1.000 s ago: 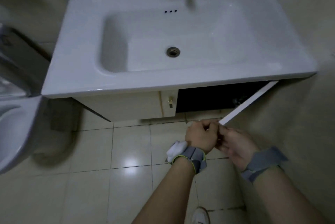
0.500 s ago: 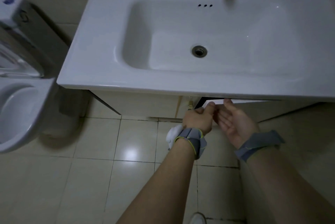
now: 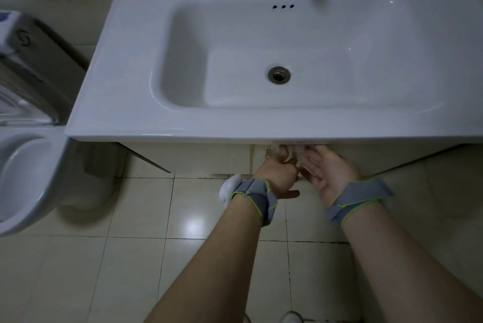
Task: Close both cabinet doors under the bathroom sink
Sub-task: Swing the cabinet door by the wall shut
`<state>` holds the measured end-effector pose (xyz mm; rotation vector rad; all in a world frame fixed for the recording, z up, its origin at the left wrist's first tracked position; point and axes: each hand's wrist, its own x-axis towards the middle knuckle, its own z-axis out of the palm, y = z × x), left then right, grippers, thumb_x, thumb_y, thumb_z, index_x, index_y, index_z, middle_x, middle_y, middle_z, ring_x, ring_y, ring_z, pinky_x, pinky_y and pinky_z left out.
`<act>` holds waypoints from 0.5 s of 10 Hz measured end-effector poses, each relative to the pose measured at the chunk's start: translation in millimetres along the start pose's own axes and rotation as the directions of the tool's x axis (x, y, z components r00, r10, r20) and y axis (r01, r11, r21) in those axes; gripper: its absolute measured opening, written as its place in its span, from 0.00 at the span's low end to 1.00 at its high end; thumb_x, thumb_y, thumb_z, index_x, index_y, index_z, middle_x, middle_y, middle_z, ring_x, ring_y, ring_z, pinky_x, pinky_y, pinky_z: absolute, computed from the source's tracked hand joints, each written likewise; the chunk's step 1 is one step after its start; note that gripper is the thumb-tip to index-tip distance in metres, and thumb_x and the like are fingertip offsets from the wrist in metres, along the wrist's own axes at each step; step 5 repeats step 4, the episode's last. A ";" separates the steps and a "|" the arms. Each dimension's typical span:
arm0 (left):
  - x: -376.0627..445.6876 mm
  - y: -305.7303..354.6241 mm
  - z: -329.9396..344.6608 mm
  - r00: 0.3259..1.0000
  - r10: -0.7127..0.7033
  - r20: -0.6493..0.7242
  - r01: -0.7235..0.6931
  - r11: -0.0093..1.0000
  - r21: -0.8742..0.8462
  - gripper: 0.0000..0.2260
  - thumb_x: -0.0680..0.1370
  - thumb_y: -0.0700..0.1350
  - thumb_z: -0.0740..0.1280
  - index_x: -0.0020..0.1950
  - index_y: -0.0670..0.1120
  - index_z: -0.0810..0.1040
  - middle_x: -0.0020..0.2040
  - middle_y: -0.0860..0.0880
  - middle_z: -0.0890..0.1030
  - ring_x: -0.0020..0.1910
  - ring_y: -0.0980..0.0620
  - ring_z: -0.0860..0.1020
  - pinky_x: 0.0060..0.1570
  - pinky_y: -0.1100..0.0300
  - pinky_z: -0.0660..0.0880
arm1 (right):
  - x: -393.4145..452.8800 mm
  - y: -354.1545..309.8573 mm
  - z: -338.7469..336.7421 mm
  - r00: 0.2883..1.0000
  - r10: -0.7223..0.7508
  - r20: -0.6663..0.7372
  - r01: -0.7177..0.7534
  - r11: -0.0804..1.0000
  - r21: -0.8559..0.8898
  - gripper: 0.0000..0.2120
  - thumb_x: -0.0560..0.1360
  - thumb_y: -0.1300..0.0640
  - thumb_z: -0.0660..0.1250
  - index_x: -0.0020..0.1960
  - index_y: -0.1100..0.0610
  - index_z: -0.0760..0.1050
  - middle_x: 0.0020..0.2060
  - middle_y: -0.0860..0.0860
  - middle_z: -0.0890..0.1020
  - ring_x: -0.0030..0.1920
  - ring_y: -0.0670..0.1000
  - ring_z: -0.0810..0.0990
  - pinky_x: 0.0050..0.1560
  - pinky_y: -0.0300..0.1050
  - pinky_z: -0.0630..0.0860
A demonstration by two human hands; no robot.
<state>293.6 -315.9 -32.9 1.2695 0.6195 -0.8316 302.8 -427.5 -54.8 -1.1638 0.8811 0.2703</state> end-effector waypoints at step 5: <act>-98.4 24.9 2.8 0.984 0.151 -0.098 -0.141 0.985 0.101 0.17 0.81 0.51 0.61 0.60 0.41 0.80 0.59 0.43 0.83 0.49 0.45 0.81 0.56 0.47 0.79 | -82.5 -40.0 -50.3 0.954 0.151 0.258 -0.124 0.985 -0.120 0.27 0.71 0.33 0.64 0.56 0.55 0.78 0.49 0.51 0.87 0.47 0.52 0.86 0.43 0.48 0.81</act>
